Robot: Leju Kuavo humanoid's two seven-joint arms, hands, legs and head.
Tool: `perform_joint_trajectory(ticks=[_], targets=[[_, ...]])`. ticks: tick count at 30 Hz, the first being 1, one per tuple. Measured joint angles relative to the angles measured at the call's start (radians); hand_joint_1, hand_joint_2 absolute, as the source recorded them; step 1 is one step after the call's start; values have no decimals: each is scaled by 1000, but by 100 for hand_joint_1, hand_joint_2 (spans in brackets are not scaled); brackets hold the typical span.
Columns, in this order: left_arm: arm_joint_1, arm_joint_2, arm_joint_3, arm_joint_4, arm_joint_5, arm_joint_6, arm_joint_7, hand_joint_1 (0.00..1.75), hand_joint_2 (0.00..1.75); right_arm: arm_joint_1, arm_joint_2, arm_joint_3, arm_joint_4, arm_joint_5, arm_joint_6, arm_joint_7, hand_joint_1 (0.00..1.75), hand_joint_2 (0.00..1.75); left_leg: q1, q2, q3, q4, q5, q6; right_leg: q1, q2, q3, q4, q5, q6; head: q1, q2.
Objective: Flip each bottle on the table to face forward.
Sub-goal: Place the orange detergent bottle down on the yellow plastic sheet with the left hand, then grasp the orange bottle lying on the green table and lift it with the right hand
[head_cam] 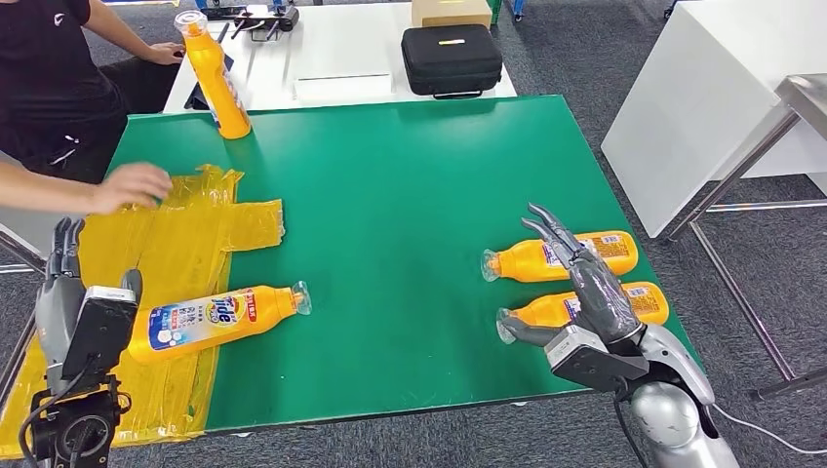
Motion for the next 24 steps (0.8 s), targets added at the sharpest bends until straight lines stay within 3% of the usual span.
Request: perform_joint_trajectory(ticks=[3,6,9,14,18,24], targets=[[5,2,2,-9,53,26,-26,0,0,15,-8,-11,-9,-1,-7,-16,0,175,0,0,0,0,0,0,0,0,0,0,0,0,0,0],[35,11,21,-60,240,75,-104,0,0,102,-50,-60,-48,20,-10,-41,0,175,0,-1,0,0,-1,1,0,-1,0,0,-2,1,0,0],[87,25,71,-132,418,89,-183,0,0,234,-91,-172,-103,110,35,-51,0,175,-1,-2,0,0,-5,1,-1,-2,0,0,-4,2,0,0],[156,41,142,-194,515,66,-240,0,0,439,-114,-374,-190,214,156,-49,0,175,-2,-2,1,0,-9,3,-2,-2,1,-1,-9,2,0,0],[196,51,181,-208,567,72,-261,0,0,577,-189,-534,-227,162,219,-38,0,175,-3,1,2,0,-11,2,-2,0,2,-1,-9,2,0,0],[253,54,229,-244,608,78,-268,0,0,639,-333,-716,-215,14,321,-20,0,175,-6,6,8,0,-13,5,-5,4,5,-1,-9,2,0,0]])
